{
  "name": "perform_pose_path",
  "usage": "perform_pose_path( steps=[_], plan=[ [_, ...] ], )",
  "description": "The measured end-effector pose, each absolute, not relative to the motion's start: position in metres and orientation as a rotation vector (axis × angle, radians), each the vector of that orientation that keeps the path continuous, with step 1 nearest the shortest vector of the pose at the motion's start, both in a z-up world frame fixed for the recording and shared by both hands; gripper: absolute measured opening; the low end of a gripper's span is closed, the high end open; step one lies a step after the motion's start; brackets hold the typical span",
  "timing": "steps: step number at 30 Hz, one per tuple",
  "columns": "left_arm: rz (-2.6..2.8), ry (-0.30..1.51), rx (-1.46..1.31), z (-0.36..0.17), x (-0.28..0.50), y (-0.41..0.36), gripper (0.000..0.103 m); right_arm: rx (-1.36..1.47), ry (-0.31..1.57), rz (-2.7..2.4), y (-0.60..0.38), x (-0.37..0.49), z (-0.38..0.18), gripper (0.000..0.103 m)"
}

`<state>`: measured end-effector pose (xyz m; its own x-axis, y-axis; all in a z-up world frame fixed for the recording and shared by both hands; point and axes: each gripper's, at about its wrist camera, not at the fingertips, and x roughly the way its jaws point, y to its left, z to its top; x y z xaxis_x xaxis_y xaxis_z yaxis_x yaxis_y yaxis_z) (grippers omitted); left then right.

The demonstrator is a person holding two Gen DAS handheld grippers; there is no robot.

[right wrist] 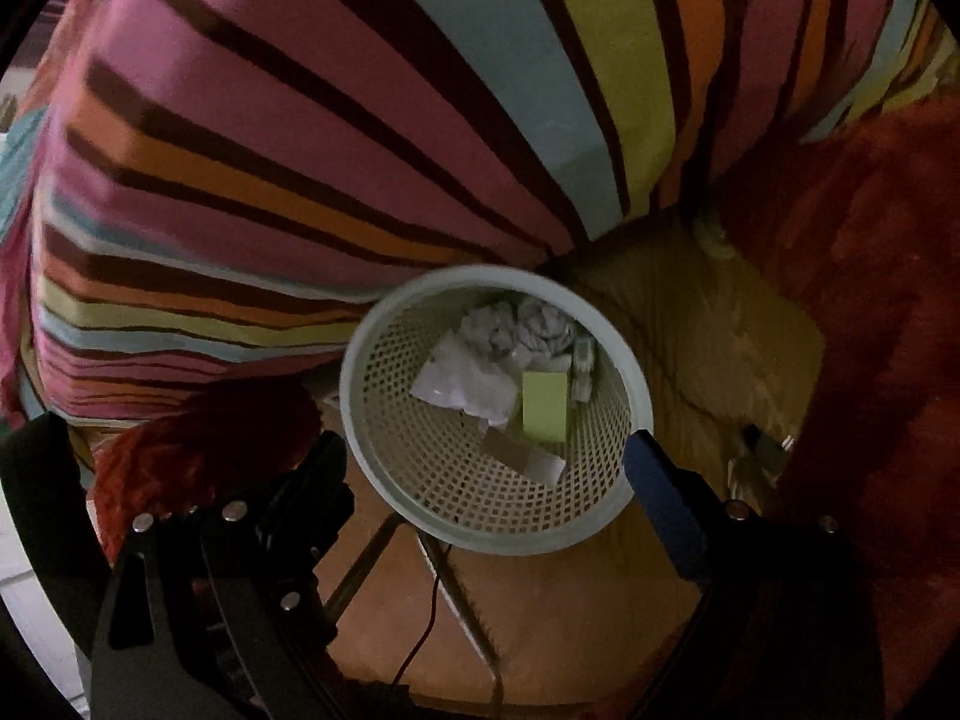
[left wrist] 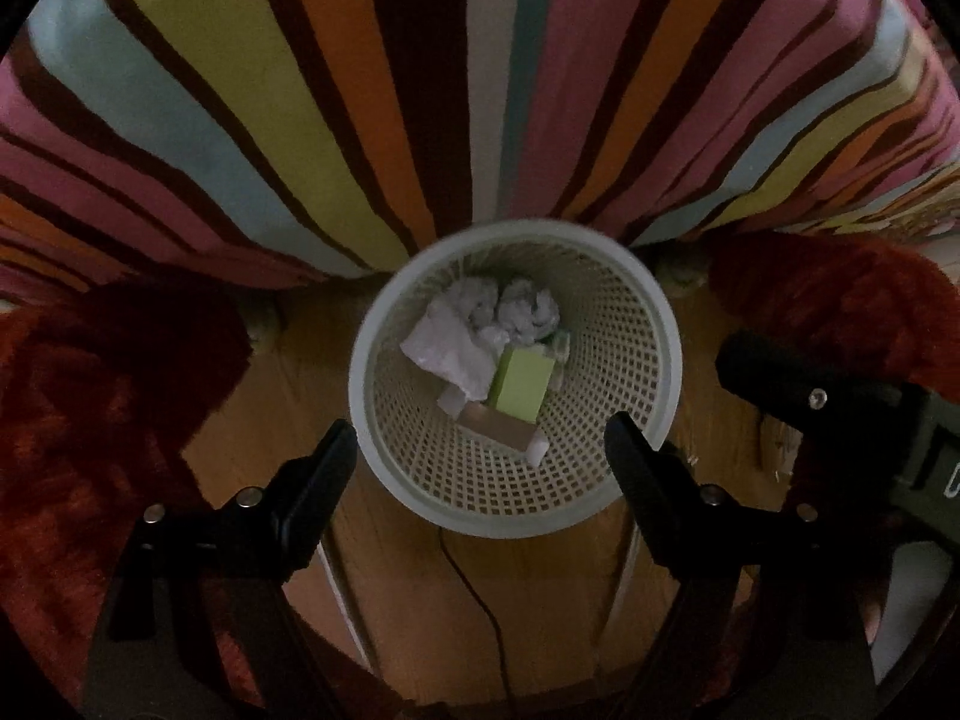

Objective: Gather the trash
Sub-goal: 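Raise both tools from the wastebasket toward the items on the bed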

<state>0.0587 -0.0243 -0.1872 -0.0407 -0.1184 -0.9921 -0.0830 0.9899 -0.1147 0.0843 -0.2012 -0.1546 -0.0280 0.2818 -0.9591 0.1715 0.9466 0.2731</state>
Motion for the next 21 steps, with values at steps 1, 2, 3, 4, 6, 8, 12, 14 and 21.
perform_pose_path(
  steps=[1,2,3,4,6,8,12,14,21],
  plan=[
    [-0.029,1.600,-0.157,-0.183,0.057,-0.024,0.082,0.346,1.593,0.097,-0.200,0.084,-0.150,0.089],
    [-0.031,1.580,-0.161,-0.178,0.056,-0.022,0.082,0.335,1.575,0.104,-0.199,0.083,-0.145,0.089],
    [-0.029,1.556,-0.168,-0.171,0.056,-0.020,0.082,0.326,1.558,0.111,-0.198,0.083,-0.140,0.089],
    [-0.027,1.540,-0.175,-0.167,0.055,-0.019,0.082,0.318,1.543,0.116,-0.197,0.083,-0.136,0.089],
    [-0.023,1.485,-0.194,-0.155,0.054,-0.013,0.082,0.295,1.499,0.125,-0.197,0.083,-0.130,0.089],
    [-0.022,1.429,-0.214,-0.140,0.053,-0.008,0.082,0.263,1.427,0.136,-0.194,0.083,-0.115,0.089],
    [-0.021,1.292,-0.242,-0.105,0.053,0.003,0.082,0.199,1.267,0.151,-0.192,0.087,-0.080,0.089],
    [-0.010,1.219,-0.236,-0.085,0.055,0.009,0.082,0.175,1.188,0.152,-0.190,0.090,-0.065,0.089],
    [0.006,1.087,-0.293,-0.048,0.079,0.029,0.082,0.135,1.027,0.178,-0.182,0.111,-0.034,0.089]
  ],
)
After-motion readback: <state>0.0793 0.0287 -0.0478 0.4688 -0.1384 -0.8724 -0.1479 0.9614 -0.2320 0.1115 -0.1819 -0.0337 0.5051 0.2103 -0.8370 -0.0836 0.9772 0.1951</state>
